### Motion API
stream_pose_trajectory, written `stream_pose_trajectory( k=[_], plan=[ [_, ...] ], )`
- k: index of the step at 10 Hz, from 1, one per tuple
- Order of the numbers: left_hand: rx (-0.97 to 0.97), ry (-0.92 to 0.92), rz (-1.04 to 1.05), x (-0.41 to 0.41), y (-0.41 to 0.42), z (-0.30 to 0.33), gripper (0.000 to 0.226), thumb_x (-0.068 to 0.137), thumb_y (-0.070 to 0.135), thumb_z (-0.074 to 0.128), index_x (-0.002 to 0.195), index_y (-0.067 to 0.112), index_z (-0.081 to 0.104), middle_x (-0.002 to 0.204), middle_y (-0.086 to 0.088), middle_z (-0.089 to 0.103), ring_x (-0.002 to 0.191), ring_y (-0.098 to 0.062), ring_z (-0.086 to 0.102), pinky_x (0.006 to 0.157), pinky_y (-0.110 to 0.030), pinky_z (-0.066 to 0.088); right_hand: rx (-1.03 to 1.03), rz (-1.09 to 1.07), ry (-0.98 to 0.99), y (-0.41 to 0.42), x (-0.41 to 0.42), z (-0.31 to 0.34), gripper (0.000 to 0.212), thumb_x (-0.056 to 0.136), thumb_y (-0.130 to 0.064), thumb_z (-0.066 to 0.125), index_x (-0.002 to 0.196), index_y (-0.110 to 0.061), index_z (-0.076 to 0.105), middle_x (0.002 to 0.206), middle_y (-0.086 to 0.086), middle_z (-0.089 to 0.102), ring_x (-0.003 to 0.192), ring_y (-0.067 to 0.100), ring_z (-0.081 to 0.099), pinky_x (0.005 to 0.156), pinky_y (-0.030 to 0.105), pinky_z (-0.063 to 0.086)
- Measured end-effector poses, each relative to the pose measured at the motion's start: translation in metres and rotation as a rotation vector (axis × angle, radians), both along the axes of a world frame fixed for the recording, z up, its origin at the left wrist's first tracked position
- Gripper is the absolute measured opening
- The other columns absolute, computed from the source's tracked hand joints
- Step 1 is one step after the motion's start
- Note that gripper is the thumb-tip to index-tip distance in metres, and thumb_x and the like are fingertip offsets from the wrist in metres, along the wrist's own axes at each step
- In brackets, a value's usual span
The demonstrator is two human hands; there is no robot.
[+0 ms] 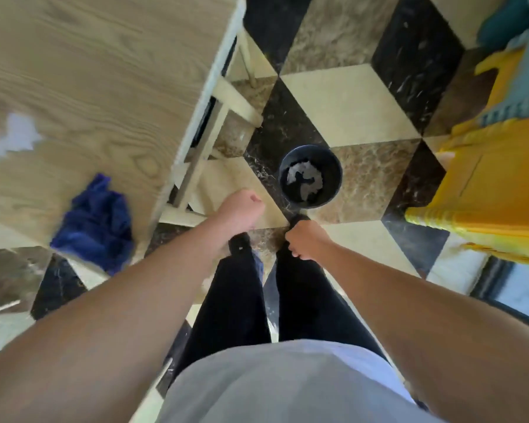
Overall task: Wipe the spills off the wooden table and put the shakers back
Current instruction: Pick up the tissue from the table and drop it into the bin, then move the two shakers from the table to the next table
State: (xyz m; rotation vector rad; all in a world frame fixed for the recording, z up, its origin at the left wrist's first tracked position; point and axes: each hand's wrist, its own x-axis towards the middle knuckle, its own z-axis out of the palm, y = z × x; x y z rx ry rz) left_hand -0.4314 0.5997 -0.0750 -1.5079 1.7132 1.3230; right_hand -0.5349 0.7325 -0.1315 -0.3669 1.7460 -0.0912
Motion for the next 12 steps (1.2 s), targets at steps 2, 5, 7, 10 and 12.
stream_pose_trajectory(
  k=[2, 5, 7, 10, 12],
  plan=[
    [-0.104, -0.04, 0.296, 0.107, 0.052, 0.069, 0.015, 0.093, 0.025, 0.047, 0.096, 0.018, 0.06, 0.097, -0.003, 0.068, 0.089, -0.023, 0.066, 0.081, -0.038, 0.056, -0.027, 0.296, -0.072, 0.028, 0.065, 0.08, 0.03, 0.098, -0.011, 0.047, 0.119, 0.001, 0.065, 0.103, 0.012, 0.067, 0.1, 0.031, 0.068, 0.091, 0.041, 0.057],
    [0.009, -0.069, 0.495, 0.286, 0.161, 0.08, 0.022, 0.092, 0.021, 0.05, 0.091, 0.007, 0.066, 0.089, -0.011, 0.069, 0.076, -0.019, 0.059, 0.069, -0.031, 0.047, -0.132, 0.79, 0.223, -0.018, 0.128, 0.115, 0.029, 0.09, -0.017, 0.061, 0.115, -0.004, 0.07, 0.11, 0.014, 0.067, 0.098, 0.029, 0.064, 0.084, 0.036, 0.054],
    [-0.055, 0.004, 0.72, 0.389, 0.178, 0.087, 0.009, 0.091, 0.016, 0.052, 0.085, 0.014, 0.059, 0.081, -0.008, 0.064, 0.07, -0.025, 0.062, 0.06, -0.03, 0.05, -0.139, 0.756, 0.218, 0.026, 0.224, 0.122, 0.014, 0.093, -0.014, 0.052, 0.091, -0.009, 0.065, 0.089, 0.012, 0.067, 0.085, 0.029, 0.064, 0.069, 0.033, 0.052],
    [0.087, -0.178, 0.473, 0.519, 0.224, 0.066, 0.013, 0.091, 0.014, 0.047, 0.079, 0.014, 0.054, 0.096, -0.007, 0.064, 0.094, -0.022, 0.061, 0.074, -0.027, 0.041, -0.399, 0.603, 0.284, 0.015, 0.326, 0.15, 0.02, 0.092, -0.026, 0.059, 0.11, -0.02, 0.055, 0.111, 0.003, 0.06, 0.1, 0.024, 0.06, 0.086, 0.034, 0.05],
    [0.069, -0.098, 0.336, 0.519, 0.187, 0.079, 0.014, 0.092, 0.022, 0.045, 0.1, 0.018, 0.056, 0.108, -0.004, 0.06, 0.102, -0.02, 0.058, 0.079, -0.025, 0.042, -0.616, 0.679, 0.491, -0.047, 0.34, 0.169, 0.045, 0.093, -0.019, 0.056, 0.137, -0.018, 0.048, 0.139, 0.006, 0.044, 0.128, 0.028, 0.04, 0.106, 0.041, 0.039]
  ],
)
